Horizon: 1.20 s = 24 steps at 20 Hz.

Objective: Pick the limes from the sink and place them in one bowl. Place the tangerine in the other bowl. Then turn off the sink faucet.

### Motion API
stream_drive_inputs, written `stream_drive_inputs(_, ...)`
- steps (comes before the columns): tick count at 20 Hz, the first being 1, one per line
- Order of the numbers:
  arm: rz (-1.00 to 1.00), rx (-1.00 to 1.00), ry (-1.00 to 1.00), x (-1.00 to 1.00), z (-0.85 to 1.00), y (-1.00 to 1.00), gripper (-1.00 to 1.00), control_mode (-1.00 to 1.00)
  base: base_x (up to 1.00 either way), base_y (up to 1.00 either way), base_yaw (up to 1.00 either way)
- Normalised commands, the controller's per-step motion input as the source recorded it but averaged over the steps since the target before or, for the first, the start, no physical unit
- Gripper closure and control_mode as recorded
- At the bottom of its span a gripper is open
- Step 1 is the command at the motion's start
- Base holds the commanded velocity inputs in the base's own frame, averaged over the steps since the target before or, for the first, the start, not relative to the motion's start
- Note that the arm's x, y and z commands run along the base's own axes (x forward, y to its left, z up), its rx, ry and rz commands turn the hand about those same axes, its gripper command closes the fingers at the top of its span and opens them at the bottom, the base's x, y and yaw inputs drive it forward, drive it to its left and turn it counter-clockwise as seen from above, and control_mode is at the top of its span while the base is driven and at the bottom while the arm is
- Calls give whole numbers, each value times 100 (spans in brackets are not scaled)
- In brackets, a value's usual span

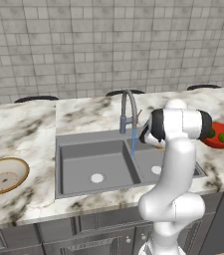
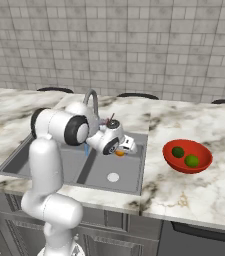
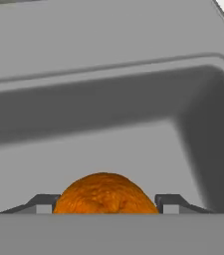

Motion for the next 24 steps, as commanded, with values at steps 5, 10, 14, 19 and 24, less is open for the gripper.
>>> stream_drive_inputs(5,6,0,-6,-31,86,0,100,-100,0,0,0)
stream_drive_inputs(10,7,0,-1,-38,74,0,100,-100,0,0,0)
stream_drive_inputs(14,9,0,1,-32,73,1,100,-100,0,0,0)
stream_drive_inputs(19,10,0,7,-32,59,12,100,-100,0,0,0)
stream_drive_inputs(24,10,0,4,-45,26,25,100,-100,0,0,0)
